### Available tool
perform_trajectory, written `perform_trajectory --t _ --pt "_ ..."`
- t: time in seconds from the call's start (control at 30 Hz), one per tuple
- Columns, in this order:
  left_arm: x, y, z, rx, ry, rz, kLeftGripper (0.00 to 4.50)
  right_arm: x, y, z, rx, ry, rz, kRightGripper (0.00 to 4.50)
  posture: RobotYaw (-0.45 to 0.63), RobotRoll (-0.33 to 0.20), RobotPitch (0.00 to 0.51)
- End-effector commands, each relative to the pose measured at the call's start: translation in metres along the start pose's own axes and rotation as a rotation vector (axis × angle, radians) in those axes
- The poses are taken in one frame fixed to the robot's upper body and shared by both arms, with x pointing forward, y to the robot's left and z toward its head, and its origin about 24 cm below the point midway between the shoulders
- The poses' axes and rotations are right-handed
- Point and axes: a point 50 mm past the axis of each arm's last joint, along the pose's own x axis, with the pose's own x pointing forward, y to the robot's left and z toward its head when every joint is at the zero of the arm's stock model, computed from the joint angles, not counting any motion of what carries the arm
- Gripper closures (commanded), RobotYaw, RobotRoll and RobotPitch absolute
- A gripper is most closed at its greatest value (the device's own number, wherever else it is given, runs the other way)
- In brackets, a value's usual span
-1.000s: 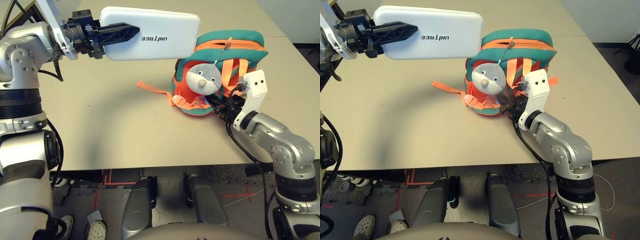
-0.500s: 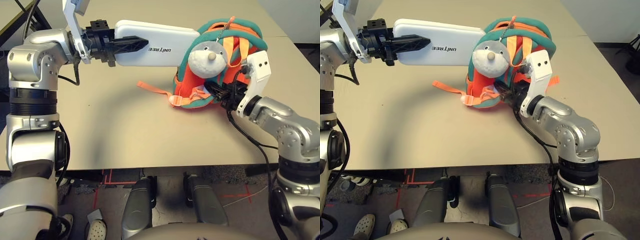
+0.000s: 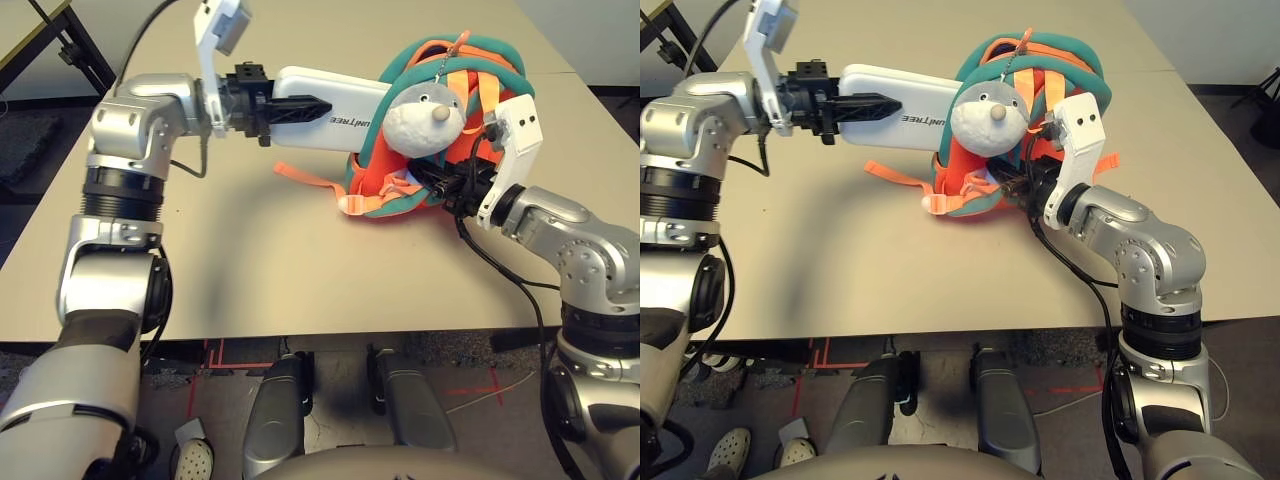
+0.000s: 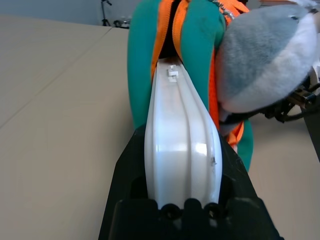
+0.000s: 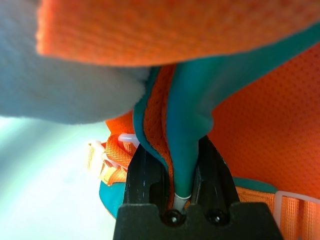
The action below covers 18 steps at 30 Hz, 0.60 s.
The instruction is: Put the pencil case into the backpack and zip it.
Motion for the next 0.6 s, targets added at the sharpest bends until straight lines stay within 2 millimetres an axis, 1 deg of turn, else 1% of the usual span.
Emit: perform_trajectory --t 0.03,0.1,0.17,0.23,0.27,0.3,0.37,0.43,0.47,0.53,0.6 --pt "0.021 0.001 -0.005 0.0 -0.005 -0.028 3.27 0.005 0.004 -0.002 0.0 0.006 0.041 4.11 -0.12 0.0 0.176" --pt "0.034 0.003 -0.013 -0.006 -0.004 0.0 3.27 0.006 0.005 -0.003 -0.002 0.007 0.046 4.11 -0.12 0.0 0.176" --pt "0.041 0.004 -0.015 -0.012 -0.015 0.022 3.27 0.007 0.006 -0.003 -0.004 0.007 0.049 4.11 -0.13 0.0 0.175" --pt "0.042 0.004 -0.015 -0.001 -0.028 0.044 2.56 0.007 0.006 -0.003 -0.009 0.008 0.049 4.11 -0.13 0.0 0.175" --pt "0.041 0.004 -0.015 -0.001 -0.034 0.048 2.31 0.007 0.006 -0.003 -0.011 0.009 0.049 4.11 -0.13 0.0 0.176" --pt "0.041 0.004 -0.014 0.0 -0.038 0.049 1.89 0.006 0.006 -0.003 -0.012 0.008 0.049 4.11 -0.13 0.0 0.176" --pt "0.032 0.004 -0.008 0.008 -0.064 0.051 1.18 0.006 0.006 -0.004 -0.013 0.009 0.047 4.11 -0.13 0.0 0.178" --pt "0.022 0.004 -0.002 0.014 -0.089 0.063 0.33 0.006 0.006 -0.005 -0.012 0.01 0.045 4.11 -0.13 0.0 0.179" --pt "0.019 0.003 0.0 0.018 -0.095 0.07 0.03 0.006 0.006 -0.005 -0.012 0.01 0.045 4.11 -0.13 0.0 0.18" --pt "0.012 0.002 0.003 0.029 -0.101 0.086 0.0 0.006 0.006 -0.006 -0.011 0.011 0.046 4.11 -0.13 0.0 0.181" --pt "0.001 0.0 0.006 0.045 -0.102 0.107 0.0 0.007 0.006 -0.007 -0.009 0.012 0.049 4.11 -0.12 0.0 0.183"
